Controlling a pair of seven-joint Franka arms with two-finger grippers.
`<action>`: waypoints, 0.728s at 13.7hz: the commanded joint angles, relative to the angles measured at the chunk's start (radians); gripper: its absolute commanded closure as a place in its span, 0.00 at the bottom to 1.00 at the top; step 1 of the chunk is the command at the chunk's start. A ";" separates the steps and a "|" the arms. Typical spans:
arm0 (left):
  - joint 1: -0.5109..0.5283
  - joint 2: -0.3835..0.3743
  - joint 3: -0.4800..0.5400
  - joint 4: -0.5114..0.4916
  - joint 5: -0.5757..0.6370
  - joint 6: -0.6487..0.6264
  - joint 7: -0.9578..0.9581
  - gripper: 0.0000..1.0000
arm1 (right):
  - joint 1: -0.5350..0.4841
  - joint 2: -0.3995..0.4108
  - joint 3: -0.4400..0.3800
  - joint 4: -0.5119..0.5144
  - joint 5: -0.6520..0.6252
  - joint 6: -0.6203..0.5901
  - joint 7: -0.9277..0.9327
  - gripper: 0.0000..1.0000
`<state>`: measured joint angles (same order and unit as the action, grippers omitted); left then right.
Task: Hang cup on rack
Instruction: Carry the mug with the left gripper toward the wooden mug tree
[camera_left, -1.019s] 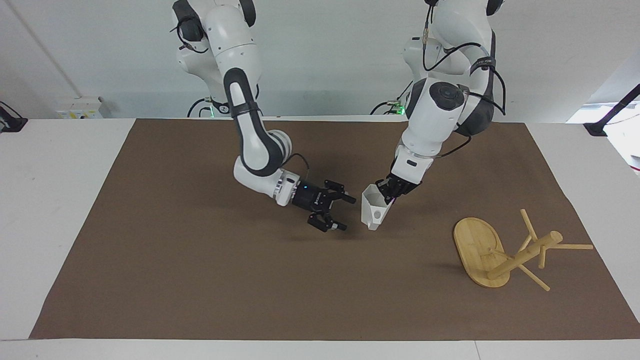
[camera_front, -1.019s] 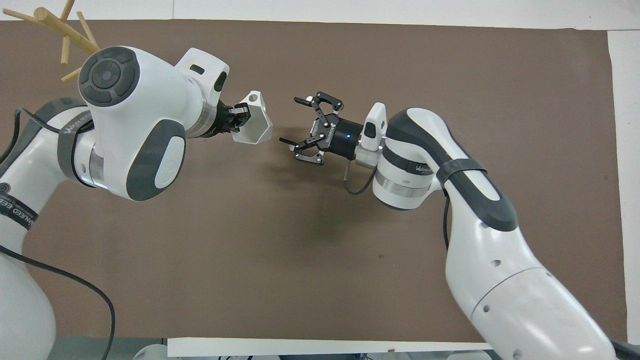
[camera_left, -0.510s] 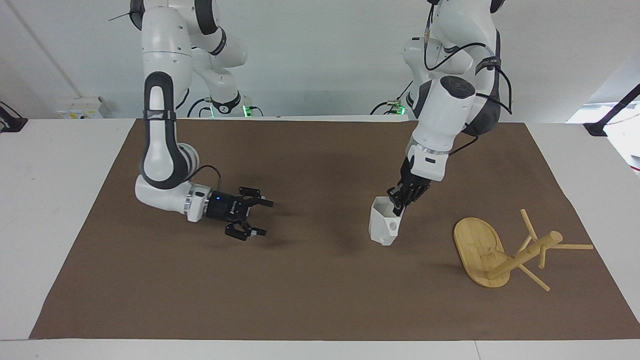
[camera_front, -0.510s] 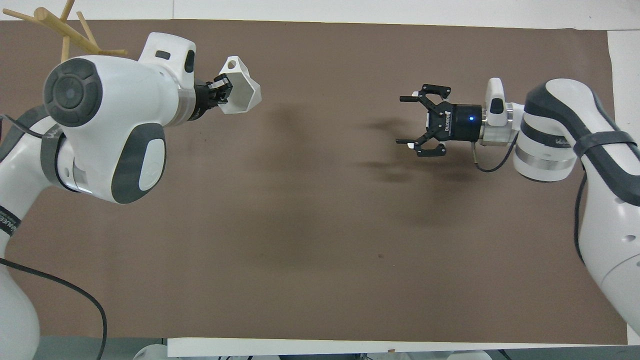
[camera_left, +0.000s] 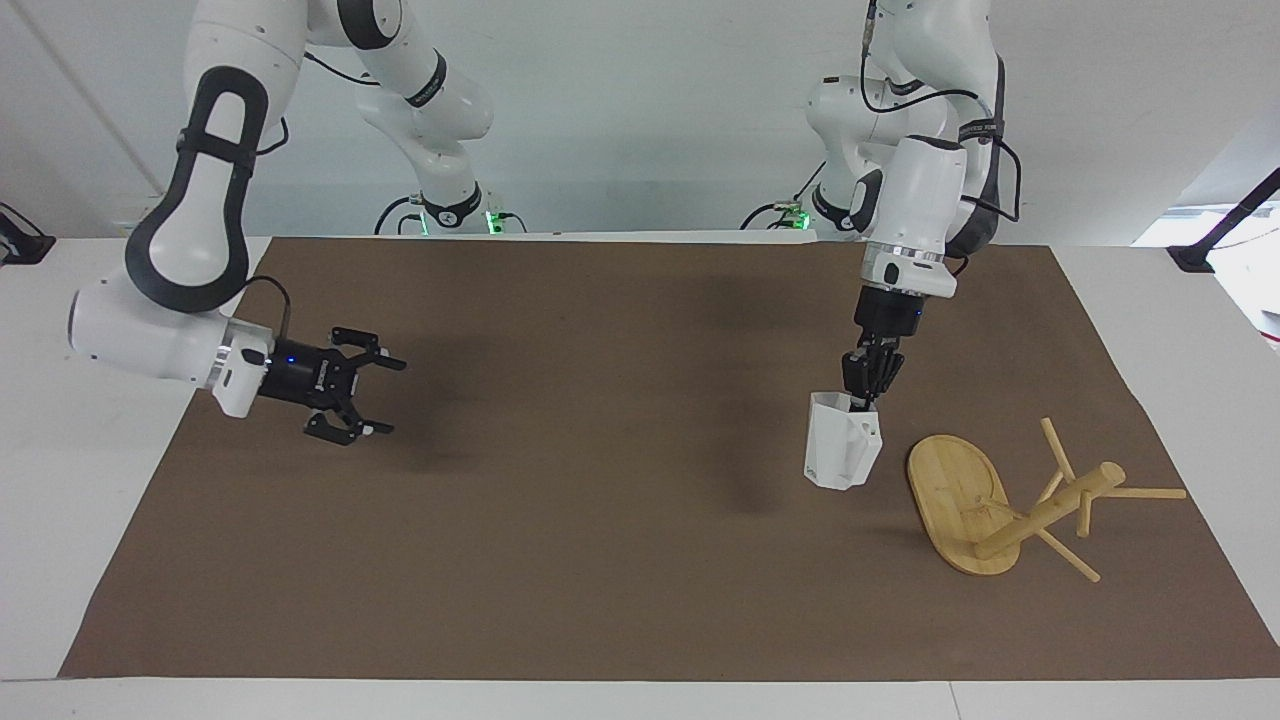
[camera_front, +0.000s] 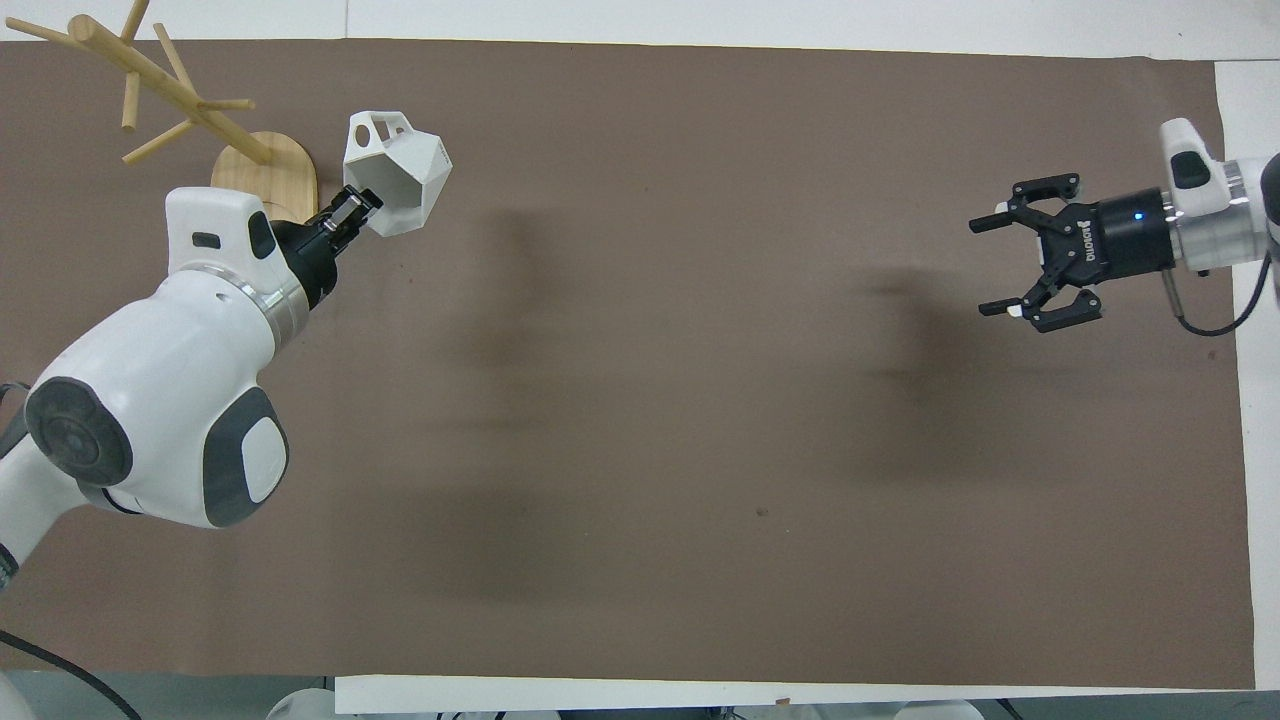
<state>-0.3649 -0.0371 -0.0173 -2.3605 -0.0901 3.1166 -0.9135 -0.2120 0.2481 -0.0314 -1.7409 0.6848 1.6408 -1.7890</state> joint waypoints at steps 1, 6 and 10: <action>0.039 -0.008 0.002 -0.013 0.015 0.037 -0.030 1.00 | 0.022 -0.122 0.019 0.024 -0.204 -0.041 0.305 0.00; 0.078 0.114 0.000 0.147 0.015 -0.001 0.031 1.00 | 0.121 -0.248 0.019 0.131 -0.560 -0.165 0.774 0.00; 0.116 0.167 -0.001 0.184 0.016 0.011 0.044 1.00 | 0.126 -0.227 0.034 0.267 -0.688 -0.311 1.183 0.00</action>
<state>-0.2749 0.1031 -0.0124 -2.2153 -0.0897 3.1280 -0.8842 -0.0796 -0.0149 -0.0055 -1.5333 0.0541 1.3821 -0.7665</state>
